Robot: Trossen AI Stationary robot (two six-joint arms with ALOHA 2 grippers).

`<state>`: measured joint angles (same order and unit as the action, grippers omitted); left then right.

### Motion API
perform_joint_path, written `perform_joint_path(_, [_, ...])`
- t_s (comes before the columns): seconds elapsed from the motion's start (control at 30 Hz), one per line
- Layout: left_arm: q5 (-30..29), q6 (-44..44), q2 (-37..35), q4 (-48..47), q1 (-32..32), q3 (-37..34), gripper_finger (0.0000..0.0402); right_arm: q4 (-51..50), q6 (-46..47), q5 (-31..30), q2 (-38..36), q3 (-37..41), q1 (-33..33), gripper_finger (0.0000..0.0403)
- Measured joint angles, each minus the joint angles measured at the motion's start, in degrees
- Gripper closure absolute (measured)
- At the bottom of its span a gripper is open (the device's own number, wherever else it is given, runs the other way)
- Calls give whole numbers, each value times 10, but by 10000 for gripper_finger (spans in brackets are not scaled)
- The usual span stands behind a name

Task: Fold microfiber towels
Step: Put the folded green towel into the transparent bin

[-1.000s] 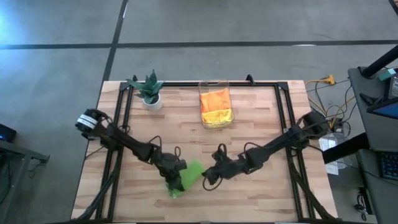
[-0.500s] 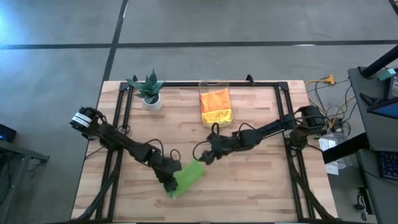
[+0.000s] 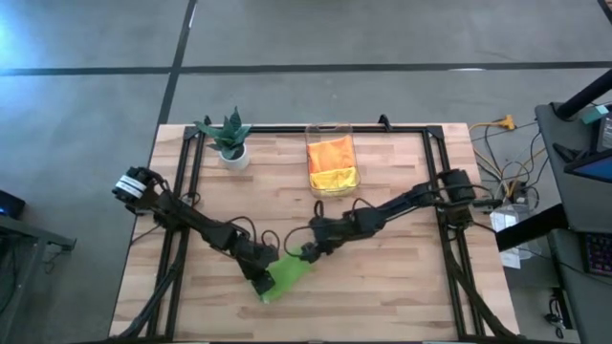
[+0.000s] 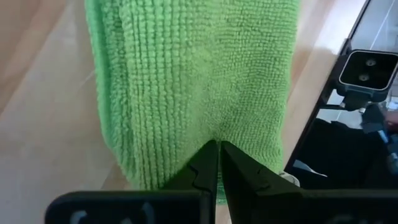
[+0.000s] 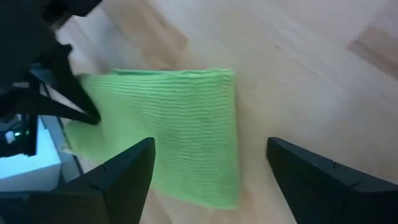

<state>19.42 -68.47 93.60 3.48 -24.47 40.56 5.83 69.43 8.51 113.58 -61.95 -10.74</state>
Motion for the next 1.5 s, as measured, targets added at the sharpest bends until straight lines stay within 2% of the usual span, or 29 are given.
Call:
perform_joint_path(0.17, [-1,0,1,0,0,0,396,15,-5,17,45,-40,-3,97])
perform_joint_path(0.33, [-4,1,1,-1,0,0,396,90,-3,75,95,-68,-6,97])
perform_joint_path(0.63, [-4,2,1,-1,0,0,396,94,-52,80,74,-59,-11,109])
perform_joint_path(1.27, [-5,4,1,-1,0,-1,396,98,-58,97,8,3,-15,198])
perform_joint_path(1.5, [-12,4,1,0,0,-1,396,101,-114,97,-9,4,-21,269])
